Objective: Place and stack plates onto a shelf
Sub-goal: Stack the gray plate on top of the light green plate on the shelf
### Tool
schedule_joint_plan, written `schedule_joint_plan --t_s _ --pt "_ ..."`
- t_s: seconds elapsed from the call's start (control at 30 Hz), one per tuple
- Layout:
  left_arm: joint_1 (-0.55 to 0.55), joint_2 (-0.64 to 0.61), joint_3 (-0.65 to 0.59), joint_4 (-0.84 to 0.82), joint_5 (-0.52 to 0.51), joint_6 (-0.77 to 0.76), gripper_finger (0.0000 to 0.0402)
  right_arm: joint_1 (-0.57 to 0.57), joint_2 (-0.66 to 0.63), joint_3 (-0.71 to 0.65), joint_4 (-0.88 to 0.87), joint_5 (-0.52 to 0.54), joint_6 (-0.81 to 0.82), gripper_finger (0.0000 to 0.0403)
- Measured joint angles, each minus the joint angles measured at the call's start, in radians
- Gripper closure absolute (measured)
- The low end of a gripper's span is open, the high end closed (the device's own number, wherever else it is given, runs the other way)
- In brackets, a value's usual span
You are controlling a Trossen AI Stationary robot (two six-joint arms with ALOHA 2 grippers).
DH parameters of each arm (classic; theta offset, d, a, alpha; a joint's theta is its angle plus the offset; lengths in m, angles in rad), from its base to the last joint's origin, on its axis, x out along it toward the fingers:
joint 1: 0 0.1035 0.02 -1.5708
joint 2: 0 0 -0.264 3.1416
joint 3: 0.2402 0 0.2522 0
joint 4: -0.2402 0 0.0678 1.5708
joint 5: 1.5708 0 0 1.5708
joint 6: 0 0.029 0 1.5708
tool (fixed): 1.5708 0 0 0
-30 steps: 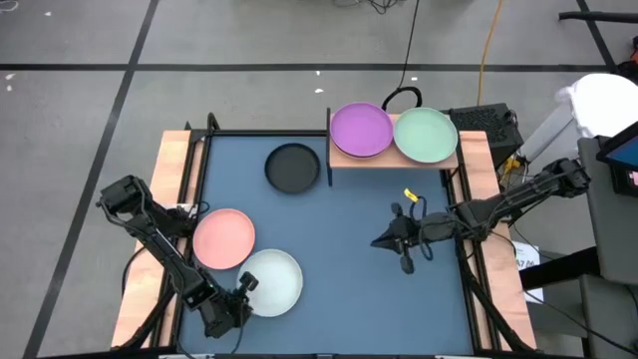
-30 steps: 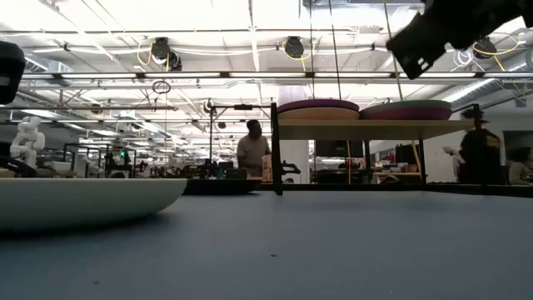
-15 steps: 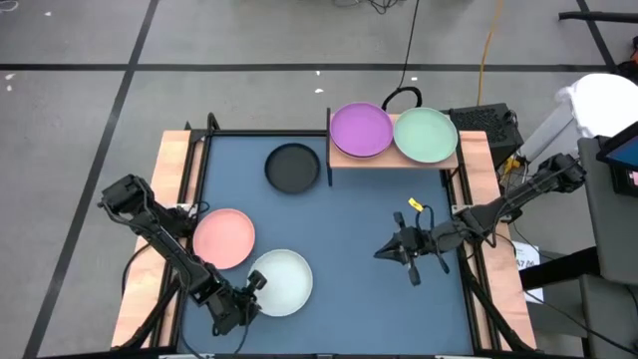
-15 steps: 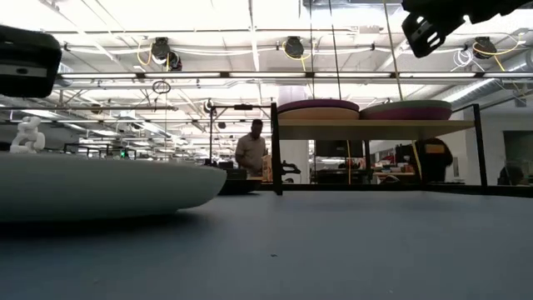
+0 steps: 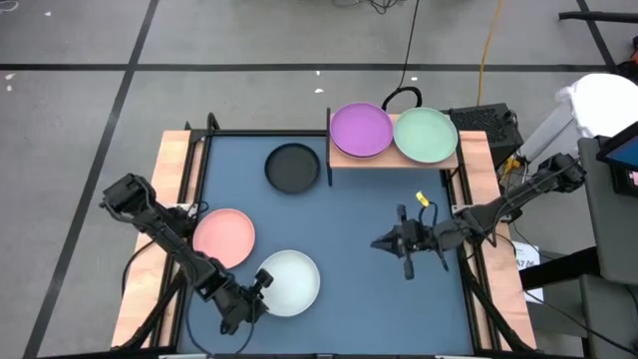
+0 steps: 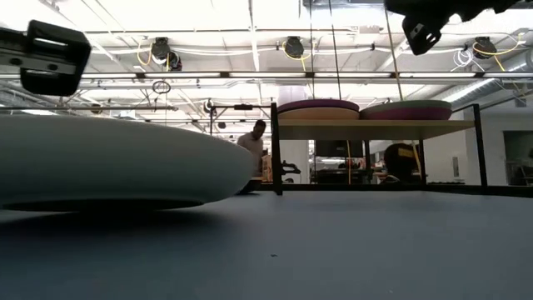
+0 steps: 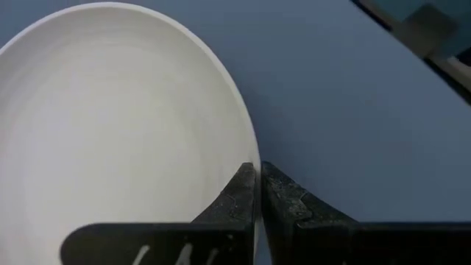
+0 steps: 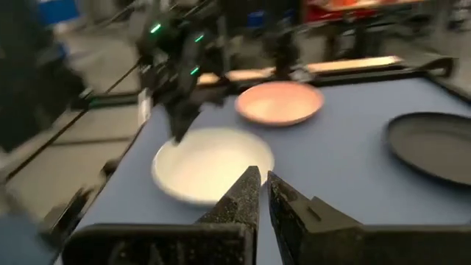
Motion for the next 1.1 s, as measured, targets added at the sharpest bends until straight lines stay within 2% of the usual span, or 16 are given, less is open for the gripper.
schedule_joint_plan --t_s 0.13,0.33,0.53,0.63,0.83,0.93,1.1 --pt "0.014 0.000 0.000 0.001 -0.005 0.039 0.0392 -0.001 0.003 0.000 0.047 0.024 -0.004 0.0387" --pt "0.018 0.000 0.000 0.010 -0.072 0.099 0.0392 0.000 0.033 0.012 0.101 0.022 0.000 0.0387" --pt "0.018 0.000 0.000 0.012 -0.134 0.132 0.0392 0.001 0.164 0.158 0.094 -0.002 -0.014 0.0387" --pt "0.018 -0.013 0.000 0.012 -0.158 0.158 0.0392 0.001 0.247 0.258 0.045 -0.037 -0.048 0.0387" --pt "0.019 -0.081 0.000 0.016 -0.162 0.162 0.0392 0.001 0.367 0.434 -0.170 -0.065 -0.066 0.0387" --pt "0.017 -0.124 0.000 0.016 -0.161 0.184 0.0392 0.001 0.406 0.487 -0.232 -0.067 -0.069 0.0387" --pt "0.030 -0.190 0.000 0.016 -0.149 0.230 0.0392 0.001 0.465 0.544 -0.267 -0.171 -0.173 0.0387"
